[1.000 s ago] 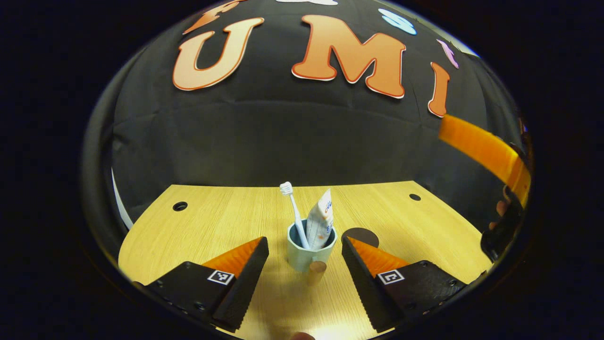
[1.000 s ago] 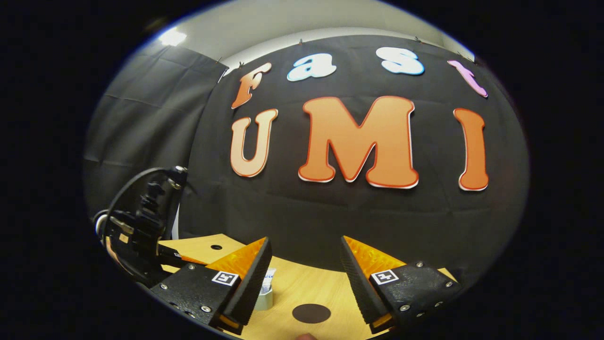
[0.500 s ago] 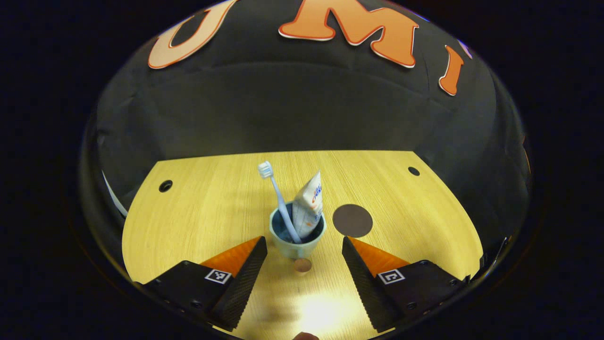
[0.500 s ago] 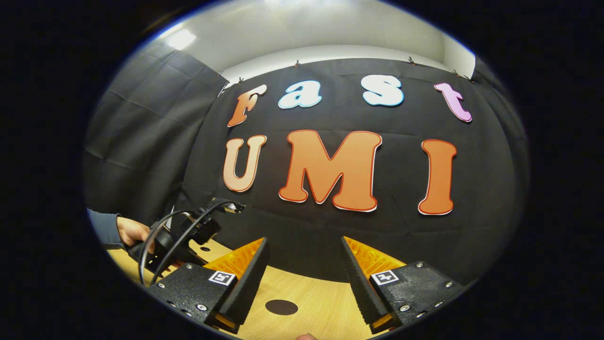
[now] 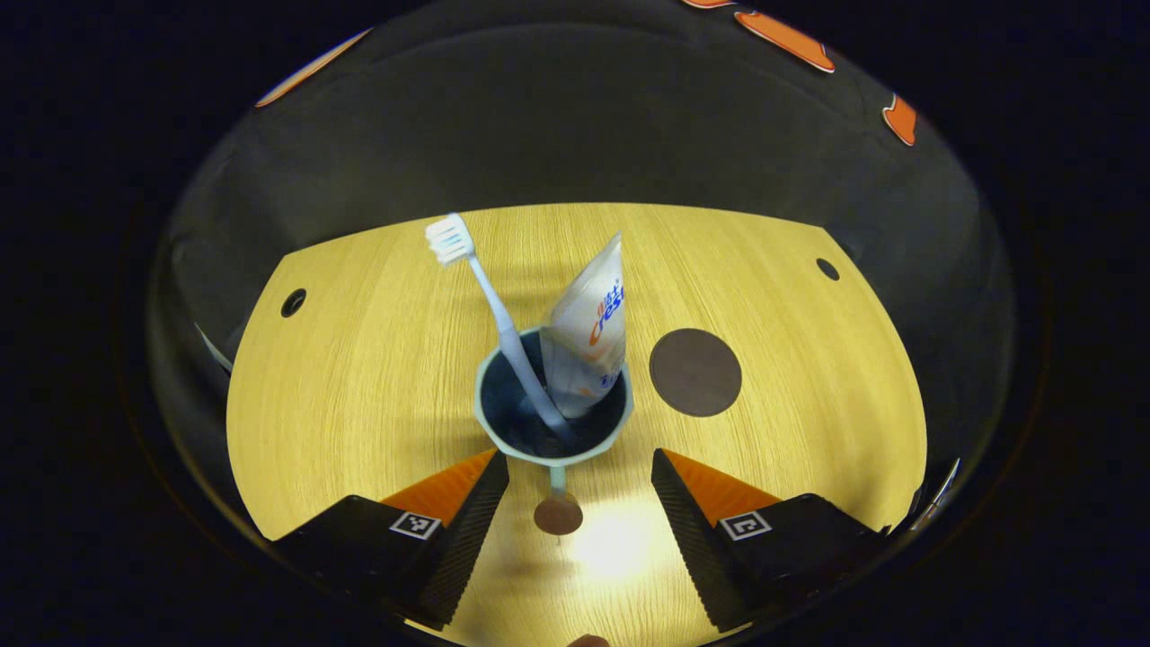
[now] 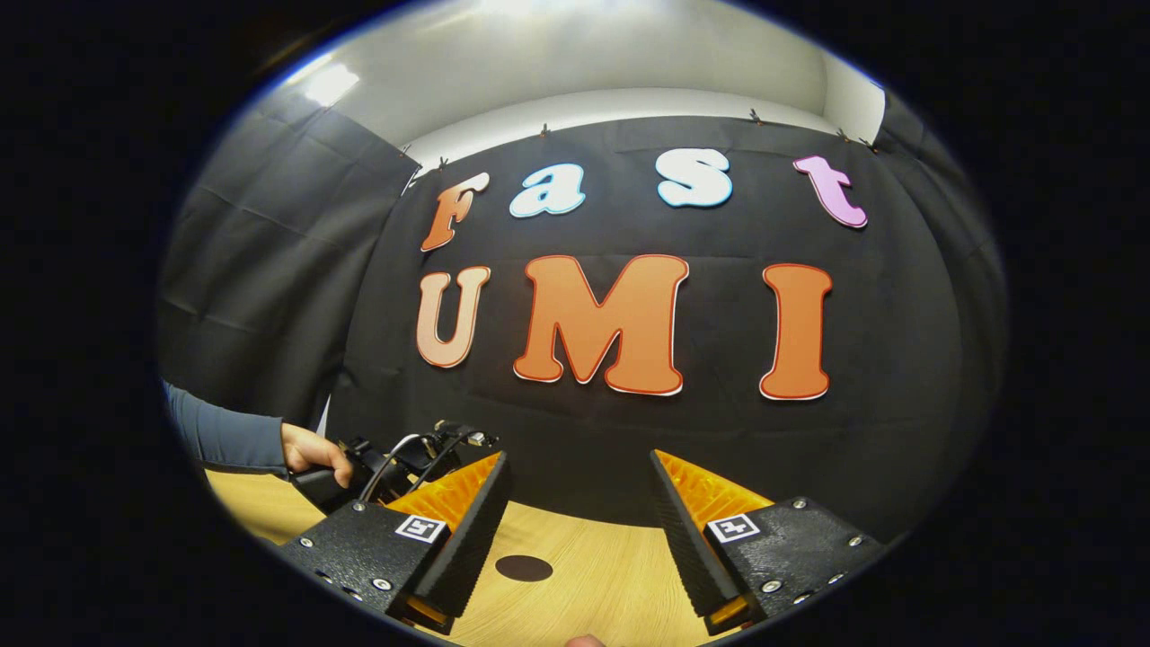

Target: Put the toothbrush and toothpaste on the desktop into the cup, then pick up the cup and place it on the coaster on the desktop.

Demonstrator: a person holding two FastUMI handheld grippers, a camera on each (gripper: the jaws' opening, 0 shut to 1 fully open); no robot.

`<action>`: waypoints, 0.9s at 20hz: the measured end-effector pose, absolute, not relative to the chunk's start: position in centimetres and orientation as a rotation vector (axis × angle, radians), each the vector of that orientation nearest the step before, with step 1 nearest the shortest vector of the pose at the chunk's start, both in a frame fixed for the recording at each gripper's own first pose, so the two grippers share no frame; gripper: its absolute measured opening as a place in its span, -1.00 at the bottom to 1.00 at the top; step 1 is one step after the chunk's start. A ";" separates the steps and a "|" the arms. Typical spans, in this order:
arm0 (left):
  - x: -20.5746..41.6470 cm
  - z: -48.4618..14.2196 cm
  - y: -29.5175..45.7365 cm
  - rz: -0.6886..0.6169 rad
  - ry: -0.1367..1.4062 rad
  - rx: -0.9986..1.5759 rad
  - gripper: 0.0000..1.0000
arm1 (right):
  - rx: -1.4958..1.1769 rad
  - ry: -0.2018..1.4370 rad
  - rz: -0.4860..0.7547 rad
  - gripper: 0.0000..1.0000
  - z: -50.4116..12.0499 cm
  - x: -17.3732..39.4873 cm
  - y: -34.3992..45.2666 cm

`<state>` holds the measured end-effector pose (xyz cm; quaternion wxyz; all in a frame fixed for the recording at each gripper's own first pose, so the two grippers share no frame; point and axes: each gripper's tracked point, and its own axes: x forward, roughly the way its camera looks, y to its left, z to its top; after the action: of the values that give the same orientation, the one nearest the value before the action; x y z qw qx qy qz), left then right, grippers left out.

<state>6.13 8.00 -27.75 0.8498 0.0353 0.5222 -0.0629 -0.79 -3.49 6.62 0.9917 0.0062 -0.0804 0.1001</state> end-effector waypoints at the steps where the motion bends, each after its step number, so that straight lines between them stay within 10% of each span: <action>1: 6.0 -28.1 8.2 -0.125 1.125 0.081 0.93 | 0.014 -0.159 0.200 0.80 6.4 -0.9 -3.7; 5: 6.4 -29.1 8.7 -0.095 1.175 0.102 0.87 | 0.029 -0.148 0.199 0.80 5.6 -0.9 -3.9; 10: 6.2 -30.5 9.2 -0.072 1.213 0.101 0.17 | 0.128 -0.134 0.268 0.82 4.7 -1.7 -1.8; 11: 6.2 -30.7 9.5 -0.064 1.213 0.100 0.27 | 0.138 -0.139 0.278 0.81 4.7 -1.6 -1.6; 13: 5.9 -30.5 9.4 -0.046 1.208 0.076 -0.43 | 0.117 -0.148 0.267 0.79 4.5 -1.4 -1.6; 18: 6.5 -30.4 8.8 -0.032 1.182 0.050 -0.46 | 0.068 -0.149 0.256 0.82 4.3 -2.0 -1.3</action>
<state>6.45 8.85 -30.42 0.8300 0.0235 0.5571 -0.0149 -1.99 -1.33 4.26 0.9885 0.0338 -0.0742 0.1277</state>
